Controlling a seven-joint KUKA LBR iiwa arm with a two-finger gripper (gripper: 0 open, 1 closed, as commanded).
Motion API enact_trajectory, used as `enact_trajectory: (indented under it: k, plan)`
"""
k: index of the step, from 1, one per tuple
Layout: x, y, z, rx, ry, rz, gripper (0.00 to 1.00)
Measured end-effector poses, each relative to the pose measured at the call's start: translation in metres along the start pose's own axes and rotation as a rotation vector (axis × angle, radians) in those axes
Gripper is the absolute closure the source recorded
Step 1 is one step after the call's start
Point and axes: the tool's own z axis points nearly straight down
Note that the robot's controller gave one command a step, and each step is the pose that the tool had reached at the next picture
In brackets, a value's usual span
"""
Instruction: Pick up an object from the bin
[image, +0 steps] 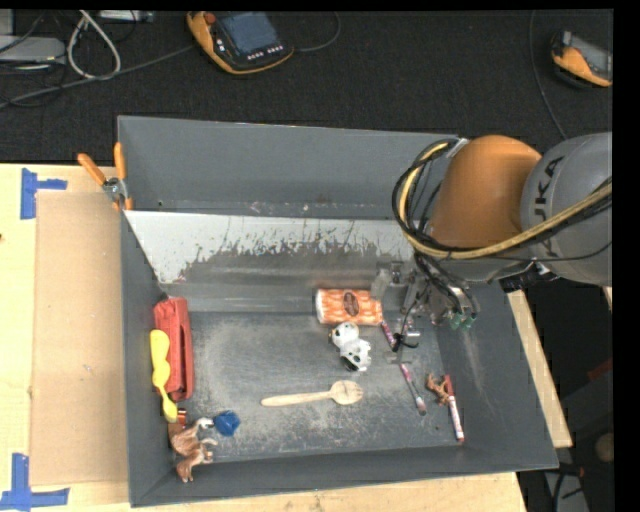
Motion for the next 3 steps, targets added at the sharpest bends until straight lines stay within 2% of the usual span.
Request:
enact_trajectory:
  k: [1, 2, 3]
  plan:
    - [0.002, 0.049, 0.064, -0.001, 0.0, -0.037, 0.0]
    - [0.017, 0.063, 0.073, 0.001, 0.0, -0.076, 0.0]
    - [0.046, 0.02, 0.067, -0.001, 0.001, -0.099, 0.0]
